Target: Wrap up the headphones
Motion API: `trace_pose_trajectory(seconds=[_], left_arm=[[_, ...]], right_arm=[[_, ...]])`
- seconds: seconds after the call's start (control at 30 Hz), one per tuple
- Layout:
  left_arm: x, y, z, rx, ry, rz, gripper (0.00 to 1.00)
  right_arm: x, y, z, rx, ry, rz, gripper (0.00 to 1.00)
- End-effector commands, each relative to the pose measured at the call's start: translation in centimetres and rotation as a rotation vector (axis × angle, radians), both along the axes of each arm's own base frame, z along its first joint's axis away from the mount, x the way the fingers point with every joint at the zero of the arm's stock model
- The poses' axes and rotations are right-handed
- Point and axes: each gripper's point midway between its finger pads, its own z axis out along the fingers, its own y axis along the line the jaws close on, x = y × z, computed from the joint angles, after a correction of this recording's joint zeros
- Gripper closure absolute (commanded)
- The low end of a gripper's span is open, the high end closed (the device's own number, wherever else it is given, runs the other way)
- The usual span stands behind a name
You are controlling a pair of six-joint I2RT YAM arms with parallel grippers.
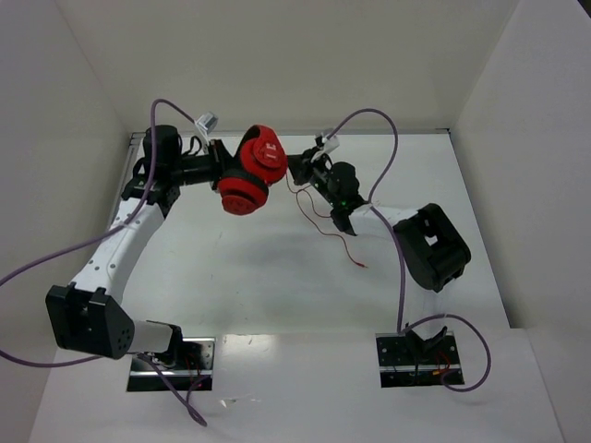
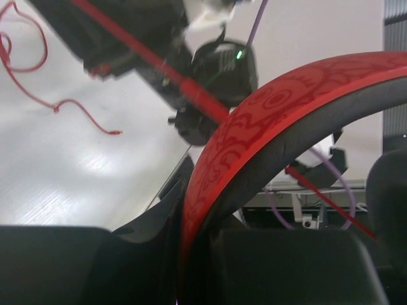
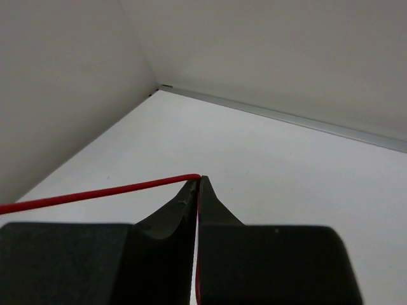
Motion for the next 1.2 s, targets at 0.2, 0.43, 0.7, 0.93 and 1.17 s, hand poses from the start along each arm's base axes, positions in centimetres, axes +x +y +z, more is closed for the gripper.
trace_pose_trajectory(seconds=[0.2, 0.43, 0.7, 0.93, 1.17], left_arm=[[-6.3, 0.9, -2.3, 0.073, -0.126, -0.112, 1.00], [-6.4, 2.6, -9.2, 0.266, -0.016, -0.041, 1.00], [-4.5, 5.5, -14.0, 0.555, 0.007, 0.011, 1.00], [-1.7, 6.6, -15.8, 0.911, -0.043, 0.040, 1.00], [-0.3, 11.9, -19.4, 1.305, 0.014, 0.191, 1.00]], right_arm=[[5.5, 2.6, 1.4, -0.095, -0.106, -0.016, 0.99], [6.7, 6.0, 4.1, -0.125, -0.172, 0.095, 0.99], [5.7, 8.0, 5.2, -0.226, -0.234, 0.187, 0.99], [4.1, 8.4, 5.3, -0.336, -0.274, 0.190, 0.97], [4.5, 6.2, 6.7, -0.436, -0.285, 0.020, 0.99]])
